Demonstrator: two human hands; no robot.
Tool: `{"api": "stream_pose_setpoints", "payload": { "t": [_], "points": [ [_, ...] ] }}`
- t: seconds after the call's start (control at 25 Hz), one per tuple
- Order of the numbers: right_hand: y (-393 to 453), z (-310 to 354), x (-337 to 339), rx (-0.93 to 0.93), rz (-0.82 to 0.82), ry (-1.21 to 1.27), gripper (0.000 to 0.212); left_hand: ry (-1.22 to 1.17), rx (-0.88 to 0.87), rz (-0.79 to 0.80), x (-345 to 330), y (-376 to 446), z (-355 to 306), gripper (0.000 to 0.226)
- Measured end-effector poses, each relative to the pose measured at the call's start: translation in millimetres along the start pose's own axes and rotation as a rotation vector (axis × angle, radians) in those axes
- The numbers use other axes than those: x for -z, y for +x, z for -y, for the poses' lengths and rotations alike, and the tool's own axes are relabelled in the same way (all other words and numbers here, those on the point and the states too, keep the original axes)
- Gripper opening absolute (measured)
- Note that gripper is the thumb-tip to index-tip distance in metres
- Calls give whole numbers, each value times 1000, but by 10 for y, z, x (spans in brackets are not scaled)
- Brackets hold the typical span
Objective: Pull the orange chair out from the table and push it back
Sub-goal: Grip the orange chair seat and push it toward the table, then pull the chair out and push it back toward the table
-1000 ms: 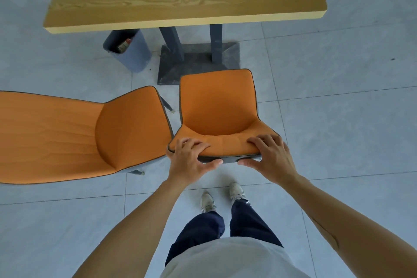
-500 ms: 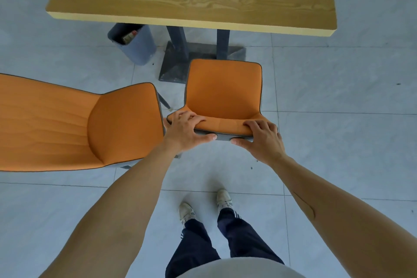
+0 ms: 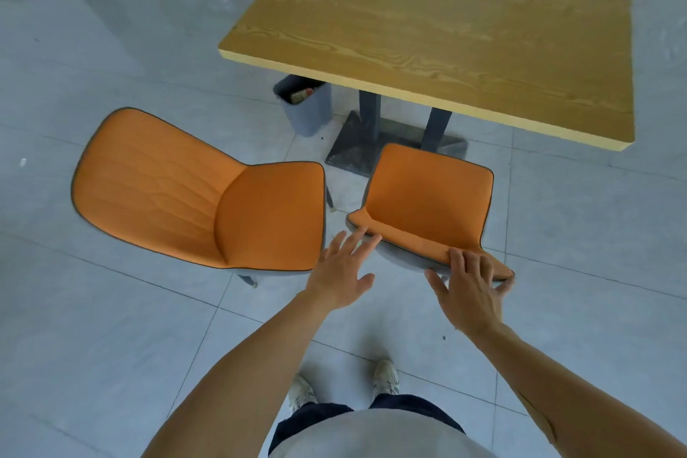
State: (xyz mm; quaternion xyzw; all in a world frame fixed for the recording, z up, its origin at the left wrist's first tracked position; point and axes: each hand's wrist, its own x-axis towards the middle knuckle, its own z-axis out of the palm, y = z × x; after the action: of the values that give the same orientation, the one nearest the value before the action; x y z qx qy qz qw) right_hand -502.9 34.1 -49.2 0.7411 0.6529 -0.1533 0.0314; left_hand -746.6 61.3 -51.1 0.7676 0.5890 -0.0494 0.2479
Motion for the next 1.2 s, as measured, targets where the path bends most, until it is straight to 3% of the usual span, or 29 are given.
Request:
{"api": "stream_pose_setpoints", "payload": {
  "t": [0.24, 0.64, 0.84, 1.2],
  "points": [
    [66, 1071, 51, 231, 3, -49, 57, -77, 232, 9, 19, -875, 1077, 58],
    [-458, 4309, -216, 771, 330, 89, 44, -386, 656, -295, 440, -2861, 3388, 62],
    [-581, 5409, -258, 867, 319, 142, 45, -445, 713, -384, 700, -3357, 4190, 63],
    [162, 6076, -277, 804, 273, 251, 46, -462, 588, -354, 1406, -2699, 5071, 62]
  ]
}}
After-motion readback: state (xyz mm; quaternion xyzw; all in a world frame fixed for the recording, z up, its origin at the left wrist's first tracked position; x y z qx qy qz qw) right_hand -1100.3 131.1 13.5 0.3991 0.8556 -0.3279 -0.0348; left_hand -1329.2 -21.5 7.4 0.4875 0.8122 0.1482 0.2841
